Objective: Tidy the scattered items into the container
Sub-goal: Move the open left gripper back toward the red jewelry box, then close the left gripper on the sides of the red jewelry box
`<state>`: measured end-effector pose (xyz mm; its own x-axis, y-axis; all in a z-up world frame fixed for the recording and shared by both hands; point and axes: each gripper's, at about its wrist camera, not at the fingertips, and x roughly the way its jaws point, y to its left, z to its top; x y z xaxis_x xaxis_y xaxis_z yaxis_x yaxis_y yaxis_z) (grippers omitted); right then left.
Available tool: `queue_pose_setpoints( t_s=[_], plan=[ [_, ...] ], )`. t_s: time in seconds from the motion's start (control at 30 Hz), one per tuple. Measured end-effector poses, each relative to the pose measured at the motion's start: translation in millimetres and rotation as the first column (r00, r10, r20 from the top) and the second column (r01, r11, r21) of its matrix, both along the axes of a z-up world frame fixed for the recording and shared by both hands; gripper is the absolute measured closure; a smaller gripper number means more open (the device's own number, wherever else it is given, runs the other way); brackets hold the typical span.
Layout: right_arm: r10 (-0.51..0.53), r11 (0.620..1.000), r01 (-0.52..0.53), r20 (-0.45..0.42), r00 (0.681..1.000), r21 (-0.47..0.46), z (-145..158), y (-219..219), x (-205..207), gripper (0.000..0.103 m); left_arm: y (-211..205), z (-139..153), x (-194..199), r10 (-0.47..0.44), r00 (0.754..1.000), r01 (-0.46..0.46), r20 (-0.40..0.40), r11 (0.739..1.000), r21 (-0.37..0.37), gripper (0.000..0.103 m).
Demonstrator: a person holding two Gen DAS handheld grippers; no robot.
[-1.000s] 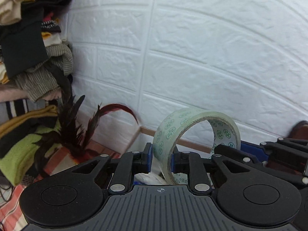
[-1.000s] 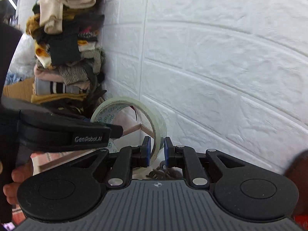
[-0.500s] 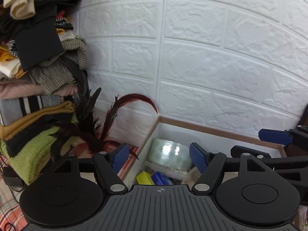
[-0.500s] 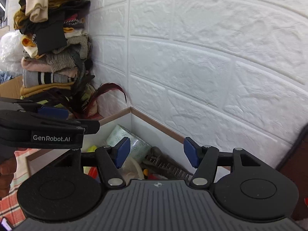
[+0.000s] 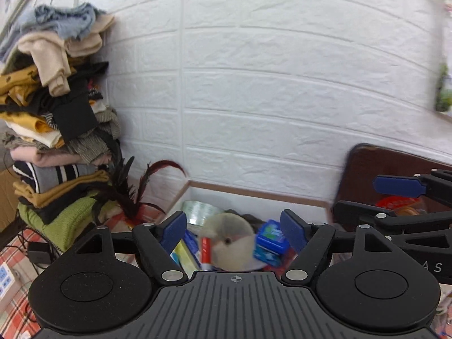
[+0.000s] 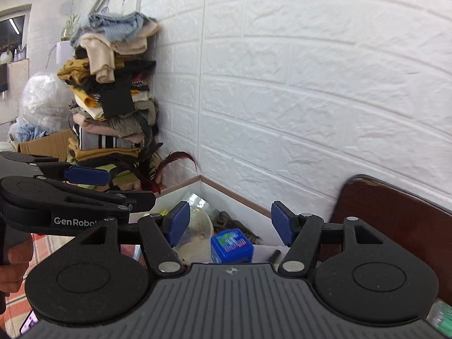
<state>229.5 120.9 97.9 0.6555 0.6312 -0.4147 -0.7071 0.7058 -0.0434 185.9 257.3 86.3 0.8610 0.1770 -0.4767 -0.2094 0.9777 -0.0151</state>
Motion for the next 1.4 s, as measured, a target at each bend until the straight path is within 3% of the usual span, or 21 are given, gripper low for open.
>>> queue_pose_setpoints(
  t_s=[0.17, 0.37, 0.53, 0.67, 0.77, 0.9, 1.07, 1.17, 1.4],
  plan=[
    [-0.019, 1.000, 0.019, 0.027, 0.999, 0.007, -0.7, -57.2, -40.2, 0.028, -54.3, -4.1, -35.2, -0.043, 0.999, 0.043, 0.011, 0.999, 0.007, 0.015],
    [-0.032, 0.999, 0.031, 0.065, 0.997, 0.015, -22.3, -118.3, -83.1, 0.022, -104.6, -34.8, -62.3, -0.119, 0.993, 0.118, -0.019, 0.993, -0.015, 0.012],
    [-0.065, 0.998, 0.065, 0.033, 0.997, 0.002, -63.4, -148.9, -102.5, 0.021, -128.5, -74.0, -79.7, -0.154, 0.987, 0.151, -0.051, 0.987, -0.060, 0.004],
    [-0.092, 0.996, 0.092, 0.006, 0.996, -0.009, -96.5, -173.3, -117.8, 0.021, -136.8, -113.8, -87.6, -0.183, 0.978, 0.173, -0.099, 0.979, -0.104, 0.004],
    [-0.126, 0.992, 0.125, -0.024, 0.992, -0.034, -124.2, -186.1, -123.7, 0.021, -139.7, -142.3, -86.4, -0.194, 0.971, 0.182, -0.138, 0.979, -0.094, 0.004],
    [-0.162, 0.983, 0.152, -0.089, 0.983, -0.107, -163.3, -185.7, -122.0, 0.021, -139.3, -166.9, -72.6, -0.210, 0.960, 0.208, -0.188, 0.978, -0.031, 0.005],
    [-0.154, 0.983, 0.133, -0.173, 0.973, -0.127, -192.3, -172.2, -116.3, 0.015, -132.0, -177.0, -48.7, -0.274, 0.936, 0.257, -0.219, 0.961, -0.102, 0.006],
    [-0.132, 0.986, 0.107, -0.212, 0.968, -0.124, -203.6, -160.4, -112.0, 0.014, -135.6, -184.5, -34.1, -0.308, 0.924, 0.291, -0.229, 0.951, -0.107, 0.008],
    [-0.088, 0.988, 0.052, -0.250, 0.964, -0.148, -221.4, -136.9, -98.6, 0.010, -143.5, -200.1, -7.8, -0.417, 0.870, 0.387, -0.264, 0.908, -0.158, 0.015]
  ],
)
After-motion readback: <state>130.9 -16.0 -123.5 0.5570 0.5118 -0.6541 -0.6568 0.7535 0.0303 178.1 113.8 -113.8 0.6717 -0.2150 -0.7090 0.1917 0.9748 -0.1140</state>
